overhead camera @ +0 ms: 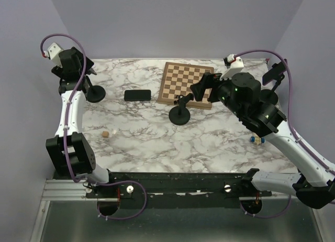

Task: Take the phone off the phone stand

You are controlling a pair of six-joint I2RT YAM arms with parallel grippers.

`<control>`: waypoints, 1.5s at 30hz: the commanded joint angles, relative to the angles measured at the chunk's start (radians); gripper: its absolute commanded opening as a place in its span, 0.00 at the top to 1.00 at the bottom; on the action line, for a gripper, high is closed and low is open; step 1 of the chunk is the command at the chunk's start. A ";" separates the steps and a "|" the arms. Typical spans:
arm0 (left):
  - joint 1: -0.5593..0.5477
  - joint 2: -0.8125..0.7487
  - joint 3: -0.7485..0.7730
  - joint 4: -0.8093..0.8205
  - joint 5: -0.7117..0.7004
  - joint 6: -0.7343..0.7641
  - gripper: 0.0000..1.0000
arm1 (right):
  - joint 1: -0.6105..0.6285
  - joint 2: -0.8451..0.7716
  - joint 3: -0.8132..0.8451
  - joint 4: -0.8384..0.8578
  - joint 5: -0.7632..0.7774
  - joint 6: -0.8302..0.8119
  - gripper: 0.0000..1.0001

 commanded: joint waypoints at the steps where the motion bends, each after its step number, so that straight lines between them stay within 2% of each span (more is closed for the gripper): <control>1: 0.025 0.014 0.043 -0.040 0.036 -0.022 0.12 | 0.001 -0.019 -0.011 0.008 -0.001 -0.014 0.00; 5: 0.025 0.023 0.049 -0.062 0.034 -0.040 0.19 | 0.001 -0.024 -0.012 0.011 -0.001 -0.014 0.00; 10: 0.025 0.044 0.064 -0.072 0.036 -0.046 0.31 | 0.002 -0.025 -0.015 0.009 -0.003 -0.014 0.00; 16: 0.029 0.069 0.079 -0.078 0.024 -0.062 0.37 | 0.001 -0.029 -0.018 0.007 0.003 -0.013 0.00; 23: 0.031 0.086 0.081 -0.070 0.023 -0.059 0.50 | 0.001 -0.028 -0.022 0.005 0.002 -0.011 0.00; 27: 0.032 0.096 0.096 -0.059 0.007 -0.022 0.69 | 0.001 -0.024 -0.021 0.007 0.003 -0.012 0.00; 31: 0.037 0.123 0.145 -0.104 0.014 -0.016 0.72 | 0.000 -0.014 -0.019 0.009 -0.004 -0.008 0.00; 40: 0.037 0.085 0.137 -0.128 -0.033 0.053 1.00 | 0.000 -0.003 -0.026 0.015 -0.014 -0.005 0.00; 45: 0.038 -0.007 0.051 -0.121 -0.044 0.049 1.00 | 0.001 0.001 -0.031 0.028 -0.027 -0.002 0.00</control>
